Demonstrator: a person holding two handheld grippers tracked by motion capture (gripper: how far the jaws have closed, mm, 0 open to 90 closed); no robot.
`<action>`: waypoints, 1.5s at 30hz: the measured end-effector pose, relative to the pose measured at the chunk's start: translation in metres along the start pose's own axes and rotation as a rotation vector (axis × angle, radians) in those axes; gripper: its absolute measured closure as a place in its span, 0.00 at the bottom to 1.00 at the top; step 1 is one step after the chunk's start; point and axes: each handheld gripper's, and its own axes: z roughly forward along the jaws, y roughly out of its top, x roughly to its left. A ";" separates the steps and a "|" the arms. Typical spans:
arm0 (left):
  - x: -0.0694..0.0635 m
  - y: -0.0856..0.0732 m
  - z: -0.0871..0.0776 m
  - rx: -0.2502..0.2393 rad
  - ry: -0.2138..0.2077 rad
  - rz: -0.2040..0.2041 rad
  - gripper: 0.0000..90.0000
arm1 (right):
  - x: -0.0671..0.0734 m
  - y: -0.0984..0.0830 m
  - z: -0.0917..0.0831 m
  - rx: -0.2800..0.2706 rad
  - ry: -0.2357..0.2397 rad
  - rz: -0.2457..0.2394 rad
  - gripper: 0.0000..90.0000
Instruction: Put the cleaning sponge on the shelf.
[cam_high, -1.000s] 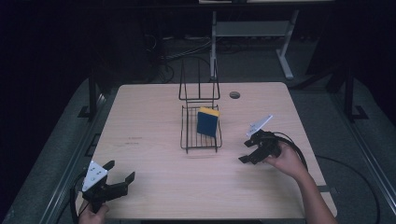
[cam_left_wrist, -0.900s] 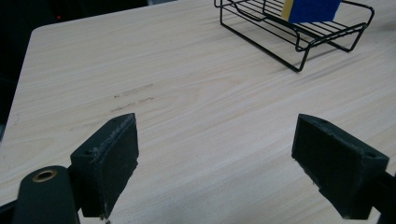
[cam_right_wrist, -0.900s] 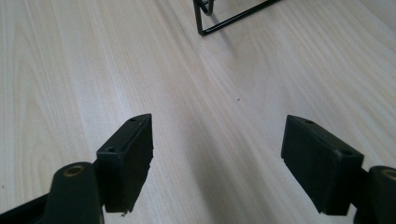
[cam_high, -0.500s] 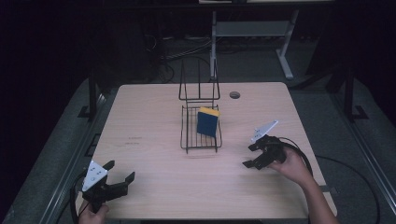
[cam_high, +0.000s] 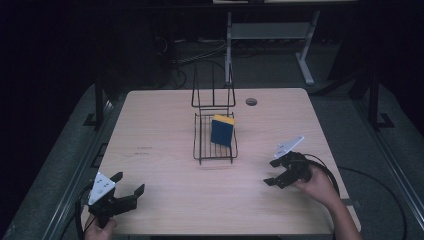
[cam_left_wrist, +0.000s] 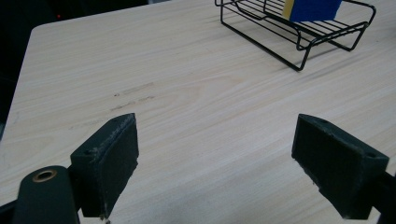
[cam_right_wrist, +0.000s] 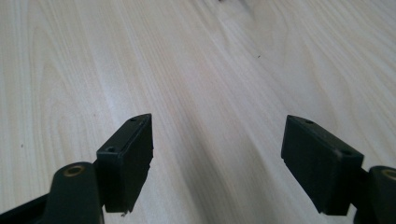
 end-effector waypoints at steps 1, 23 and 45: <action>0.000 0.000 0.000 0.001 -0.001 0.000 0.16 | 0.000 -0.001 -0.001 -0.002 0.001 0.002 0.27; -0.002 0.000 0.001 0.002 -0.002 0.002 0.16 | 0.016 -0.032 -0.008 -0.049 -0.028 0.039 0.27; -0.001 -0.001 0.000 0.003 -0.001 0.003 0.16 | 0.033 -0.059 -0.013 -0.105 -0.059 0.058 0.27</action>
